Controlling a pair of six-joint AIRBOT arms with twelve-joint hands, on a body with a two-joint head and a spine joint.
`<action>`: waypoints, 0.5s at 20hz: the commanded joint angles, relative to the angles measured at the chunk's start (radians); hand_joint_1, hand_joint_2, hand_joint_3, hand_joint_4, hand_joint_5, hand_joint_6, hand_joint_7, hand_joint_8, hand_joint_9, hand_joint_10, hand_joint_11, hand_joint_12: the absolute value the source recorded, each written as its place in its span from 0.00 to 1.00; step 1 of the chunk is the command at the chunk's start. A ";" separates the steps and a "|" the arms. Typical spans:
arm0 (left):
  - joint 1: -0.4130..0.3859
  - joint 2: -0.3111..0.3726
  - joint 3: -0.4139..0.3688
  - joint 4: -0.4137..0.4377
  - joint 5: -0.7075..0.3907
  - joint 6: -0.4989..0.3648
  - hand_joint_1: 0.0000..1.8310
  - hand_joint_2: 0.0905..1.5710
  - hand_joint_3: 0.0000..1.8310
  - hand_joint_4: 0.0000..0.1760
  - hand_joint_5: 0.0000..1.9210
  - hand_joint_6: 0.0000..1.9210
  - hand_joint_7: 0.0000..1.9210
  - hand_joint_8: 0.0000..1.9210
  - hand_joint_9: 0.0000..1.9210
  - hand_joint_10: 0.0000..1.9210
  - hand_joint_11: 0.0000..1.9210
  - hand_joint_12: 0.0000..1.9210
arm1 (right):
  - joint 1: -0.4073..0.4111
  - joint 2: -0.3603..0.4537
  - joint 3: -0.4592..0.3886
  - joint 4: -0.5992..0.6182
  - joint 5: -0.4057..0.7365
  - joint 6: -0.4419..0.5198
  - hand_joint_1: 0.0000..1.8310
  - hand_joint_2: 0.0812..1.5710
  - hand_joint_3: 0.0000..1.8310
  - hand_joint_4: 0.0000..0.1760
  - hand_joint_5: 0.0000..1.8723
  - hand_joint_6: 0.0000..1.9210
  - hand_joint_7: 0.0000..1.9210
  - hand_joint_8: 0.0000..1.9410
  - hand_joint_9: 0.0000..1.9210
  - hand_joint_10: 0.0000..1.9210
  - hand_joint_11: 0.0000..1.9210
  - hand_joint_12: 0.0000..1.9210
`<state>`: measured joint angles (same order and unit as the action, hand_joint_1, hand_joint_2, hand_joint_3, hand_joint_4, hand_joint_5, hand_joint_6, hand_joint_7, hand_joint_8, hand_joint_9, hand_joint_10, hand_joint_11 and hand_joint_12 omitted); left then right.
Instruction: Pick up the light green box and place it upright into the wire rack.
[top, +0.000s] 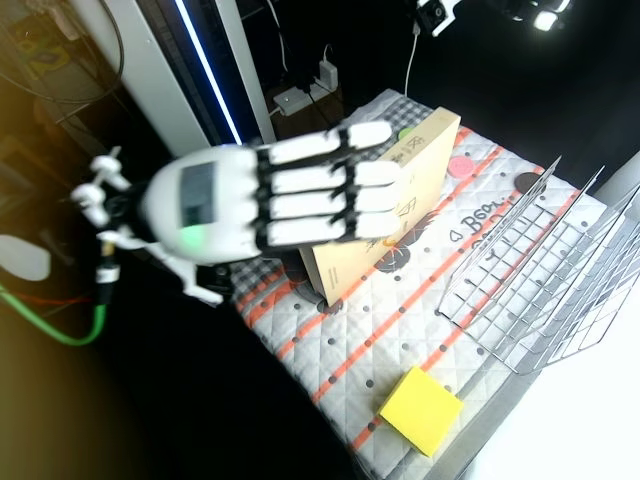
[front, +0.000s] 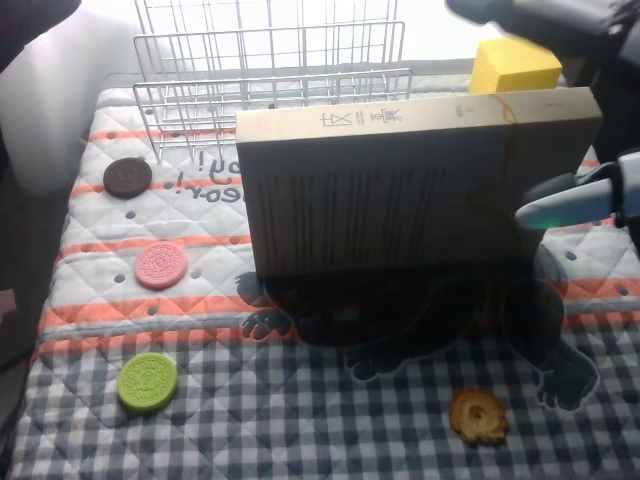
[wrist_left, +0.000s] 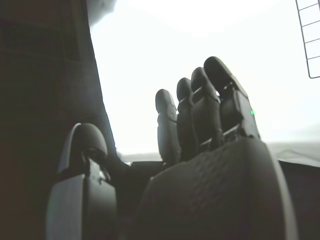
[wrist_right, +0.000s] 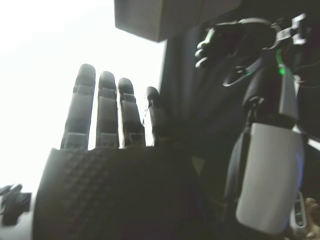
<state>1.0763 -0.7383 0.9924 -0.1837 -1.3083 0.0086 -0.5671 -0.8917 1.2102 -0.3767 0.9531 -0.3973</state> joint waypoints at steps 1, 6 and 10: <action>-0.008 -0.003 0.005 -0.016 -0.111 -0.009 0.30 0.64 0.00 0.40 0.24 0.00 0.18 0.00 0.16 0.00 0.00 0.46 | 0.030 0.003 0.011 0.033 0.070 0.003 0.37 0.54 0.00 0.56 0.01 0.00 0.01 0.00 0.01 0.00 0.04 0.05; -0.008 -0.009 0.009 -0.016 -0.103 -0.009 0.31 0.64 0.00 0.45 0.24 0.00 0.17 0.00 0.15 0.00 0.00 0.44 | 0.097 -0.023 0.031 -0.067 -0.012 0.003 0.43 0.53 0.00 0.65 0.04 0.01 0.04 0.01 0.02 0.00 0.03 0.04; -0.009 -0.015 0.014 -0.012 -0.094 -0.009 0.29 0.64 0.00 0.46 0.24 0.00 0.18 0.00 0.16 0.00 0.00 0.45 | 0.165 -0.053 0.053 -0.172 -0.095 0.003 0.45 0.55 0.00 0.64 0.04 0.00 0.06 0.00 0.04 0.01 0.02 0.01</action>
<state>1.0763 -0.7517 1.0016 -0.1787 -1.2873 0.0090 -0.4091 -0.9516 1.2610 -0.6018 0.7776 -0.3973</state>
